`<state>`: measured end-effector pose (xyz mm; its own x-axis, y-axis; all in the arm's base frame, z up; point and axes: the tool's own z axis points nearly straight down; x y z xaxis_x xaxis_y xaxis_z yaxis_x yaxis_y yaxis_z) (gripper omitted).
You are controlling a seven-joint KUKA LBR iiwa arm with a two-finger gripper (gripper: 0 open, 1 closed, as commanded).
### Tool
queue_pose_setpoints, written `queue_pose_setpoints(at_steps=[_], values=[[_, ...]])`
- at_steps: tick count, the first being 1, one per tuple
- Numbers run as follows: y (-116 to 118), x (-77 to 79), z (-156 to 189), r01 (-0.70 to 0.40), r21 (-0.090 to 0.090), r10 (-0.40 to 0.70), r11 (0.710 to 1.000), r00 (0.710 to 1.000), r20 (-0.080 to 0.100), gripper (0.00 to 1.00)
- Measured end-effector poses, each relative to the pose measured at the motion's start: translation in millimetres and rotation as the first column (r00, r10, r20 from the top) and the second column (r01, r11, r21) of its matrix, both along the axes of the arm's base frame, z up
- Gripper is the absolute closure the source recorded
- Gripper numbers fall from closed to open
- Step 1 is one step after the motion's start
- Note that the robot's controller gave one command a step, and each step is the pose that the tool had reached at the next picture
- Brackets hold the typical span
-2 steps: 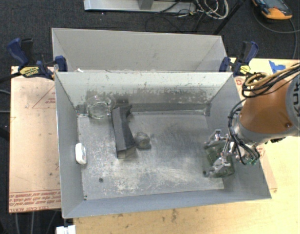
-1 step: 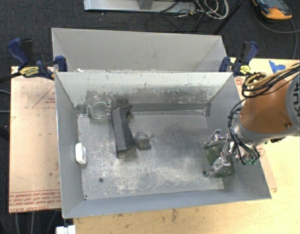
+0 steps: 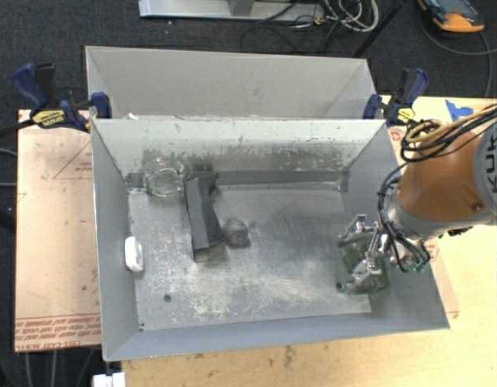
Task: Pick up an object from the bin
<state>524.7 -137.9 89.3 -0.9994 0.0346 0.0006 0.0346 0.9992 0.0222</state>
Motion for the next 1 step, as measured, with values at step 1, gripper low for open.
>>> queue_pose_setpoints(at_steps=[1], values=[[0.0,0.0,0.0,0.000,0.000,0.000,1.000,1.000,0.000,1.00]])
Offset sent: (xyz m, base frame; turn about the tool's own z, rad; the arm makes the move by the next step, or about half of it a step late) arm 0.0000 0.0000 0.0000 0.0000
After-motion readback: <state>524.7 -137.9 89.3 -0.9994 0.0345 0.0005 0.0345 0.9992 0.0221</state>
